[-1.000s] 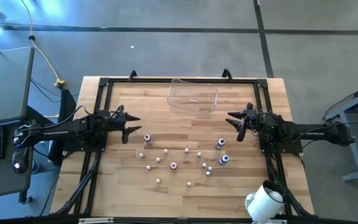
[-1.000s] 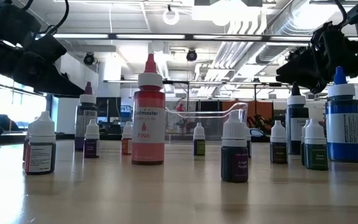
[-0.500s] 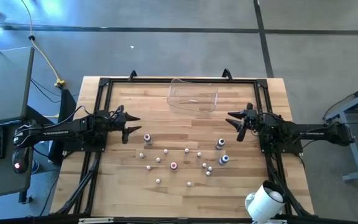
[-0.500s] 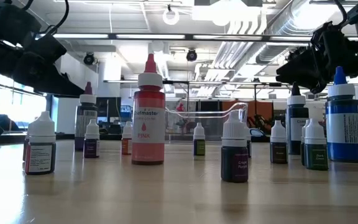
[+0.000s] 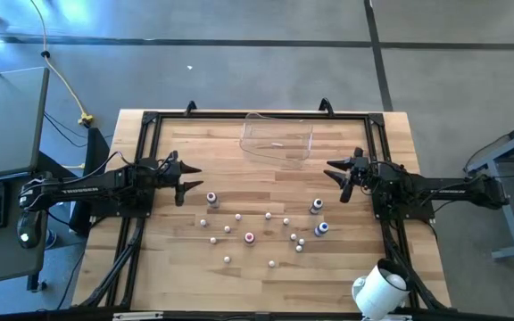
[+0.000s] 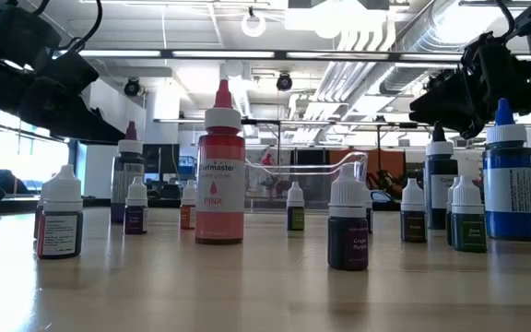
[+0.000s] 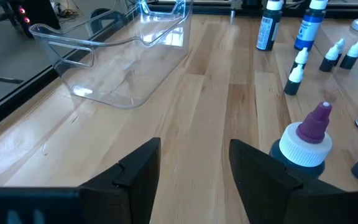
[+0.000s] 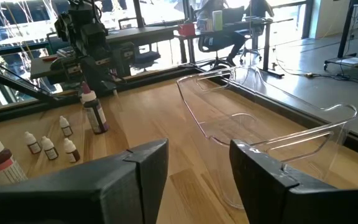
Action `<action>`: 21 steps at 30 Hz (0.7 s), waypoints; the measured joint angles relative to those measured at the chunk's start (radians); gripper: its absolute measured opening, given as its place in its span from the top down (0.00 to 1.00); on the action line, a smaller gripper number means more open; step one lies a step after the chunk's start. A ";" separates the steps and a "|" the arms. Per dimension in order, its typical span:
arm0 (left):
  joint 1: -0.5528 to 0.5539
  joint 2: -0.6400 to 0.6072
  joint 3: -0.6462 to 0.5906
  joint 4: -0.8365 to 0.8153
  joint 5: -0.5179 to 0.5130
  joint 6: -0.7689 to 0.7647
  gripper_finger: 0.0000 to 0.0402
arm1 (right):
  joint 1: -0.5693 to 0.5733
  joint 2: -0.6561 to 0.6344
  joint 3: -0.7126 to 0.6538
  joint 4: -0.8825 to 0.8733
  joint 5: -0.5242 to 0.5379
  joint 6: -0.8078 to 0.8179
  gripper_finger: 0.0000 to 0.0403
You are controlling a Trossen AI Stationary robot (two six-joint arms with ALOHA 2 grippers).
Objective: Pick & Place food coloring
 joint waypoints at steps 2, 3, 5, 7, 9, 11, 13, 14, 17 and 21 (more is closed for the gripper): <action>0.000 0.000 0.000 0.000 0.000 0.000 0.53 | 0.000 0.000 0.000 0.000 0.000 0.000 0.59; 0.000 0.000 0.000 0.000 0.000 0.000 0.53 | 0.000 0.000 0.000 0.000 0.000 0.000 0.59; 0.000 0.000 0.000 0.000 0.000 0.000 0.53 | 0.000 0.000 0.000 0.000 0.000 0.000 0.59; 0.000 0.000 -0.001 0.018 -0.003 0.001 0.53 | 0.000 0.000 0.000 0.000 0.000 0.000 0.59; 0.000 0.000 -0.002 0.049 -0.004 0.002 0.53 | 0.000 0.000 0.000 0.000 0.000 0.000 0.59; 0.000 0.000 -0.002 0.065 -0.004 0.002 0.53 | 0.000 0.000 0.000 0.000 0.000 0.000 0.59; 0.000 0.000 -0.002 0.066 -0.003 0.002 0.53 | 0.000 0.000 0.000 0.000 0.000 0.000 0.59; 0.000 0.000 -0.002 0.080 -0.003 0.005 0.53 | 0.000 0.000 0.000 0.000 0.000 0.000 0.59; 0.000 0.000 -0.002 0.134 -0.003 0.001 0.53 | 0.000 0.000 0.000 0.000 0.000 0.000 0.59; 0.000 0.000 -0.002 0.209 -0.001 -0.108 0.53 | 0.000 0.000 0.000 0.000 0.000 0.000 0.59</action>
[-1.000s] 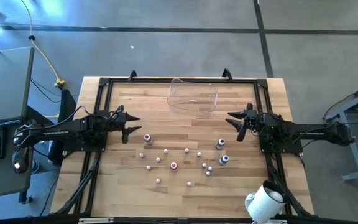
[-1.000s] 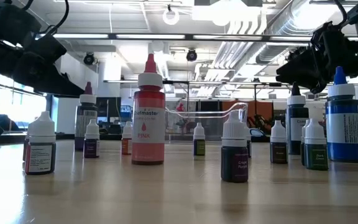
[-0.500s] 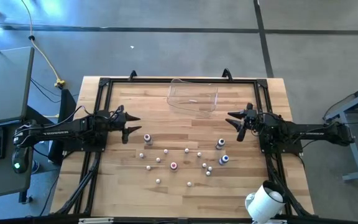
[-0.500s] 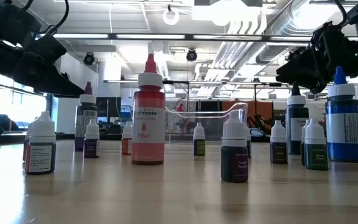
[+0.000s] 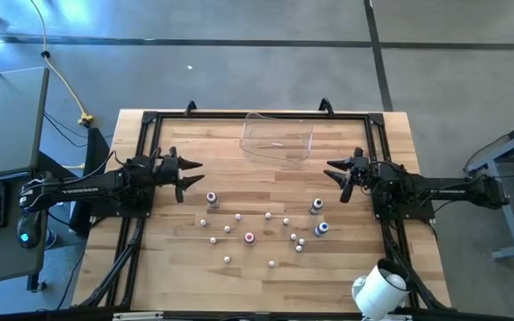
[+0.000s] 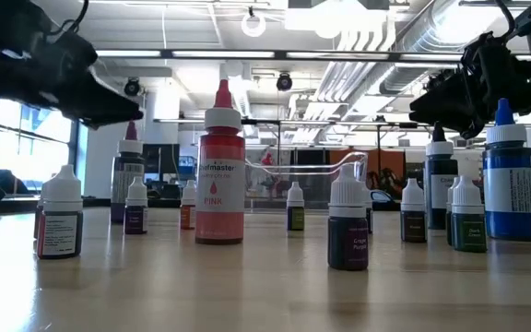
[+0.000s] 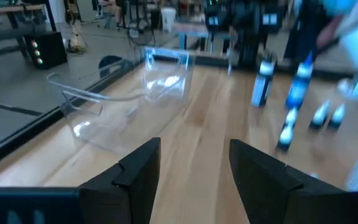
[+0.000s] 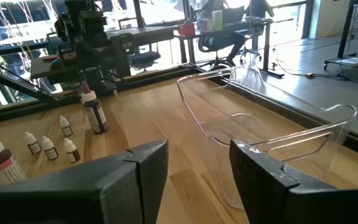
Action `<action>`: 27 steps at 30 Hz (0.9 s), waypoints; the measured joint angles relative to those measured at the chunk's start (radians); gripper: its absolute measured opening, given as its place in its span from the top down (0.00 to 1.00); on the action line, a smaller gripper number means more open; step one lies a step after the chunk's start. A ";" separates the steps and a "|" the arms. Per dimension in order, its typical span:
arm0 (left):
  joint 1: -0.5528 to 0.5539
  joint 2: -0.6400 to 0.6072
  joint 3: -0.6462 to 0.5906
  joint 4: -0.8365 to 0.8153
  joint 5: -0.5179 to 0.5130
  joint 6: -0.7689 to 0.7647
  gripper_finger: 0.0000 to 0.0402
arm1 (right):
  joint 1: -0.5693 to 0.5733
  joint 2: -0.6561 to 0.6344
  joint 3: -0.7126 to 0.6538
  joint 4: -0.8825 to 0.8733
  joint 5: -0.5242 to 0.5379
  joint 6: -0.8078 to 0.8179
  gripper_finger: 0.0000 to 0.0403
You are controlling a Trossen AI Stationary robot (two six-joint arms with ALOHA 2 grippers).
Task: Pick & Place food coloring
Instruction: Put the purple food coloring into the transparent bin
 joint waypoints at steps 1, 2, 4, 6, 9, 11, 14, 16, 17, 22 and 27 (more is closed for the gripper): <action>0.000 0.000 0.000 0.010 0.002 -0.024 0.53 | 0.000 0.000 0.000 0.000 0.000 0.000 0.59; 0.000 0.000 0.000 0.018 0.002 -0.046 0.53 | 0.000 0.000 0.000 0.000 0.000 0.000 0.59; 0.000 0.000 0.000 0.028 0.003 -0.095 0.53 | 0.000 0.000 0.000 0.000 0.000 0.000 0.59; 0.000 0.000 0.000 0.022 0.002 -0.146 0.53 | 0.000 0.000 0.000 0.000 0.000 0.000 0.59; 0.000 0.000 0.000 0.016 -0.003 -0.208 0.53 | 0.000 0.000 0.000 0.000 0.000 0.000 0.59; 0.000 0.000 0.000 0.022 -0.001 -0.215 0.53 | 0.000 0.000 0.000 0.000 0.000 0.000 0.59; 0.000 0.000 0.000 0.040 0.013 -0.227 0.53 | 0.000 0.000 0.000 0.000 0.000 0.000 0.59; 0.000 0.000 0.001 0.055 0.054 -0.218 0.53 | 0.000 0.000 0.000 0.000 0.000 0.000 0.59; 0.000 0.000 0.002 0.060 0.076 -0.211 0.53 | 0.000 0.000 0.000 0.000 0.000 0.000 0.59; 0.000 0.006 0.030 0.074 0.209 -0.146 0.53 | 0.000 0.000 0.000 0.000 0.000 0.000 0.59; 0.000 0.046 0.057 0.095 0.234 -0.035 0.53 | 0.000 0.000 0.000 0.000 0.000 0.000 0.59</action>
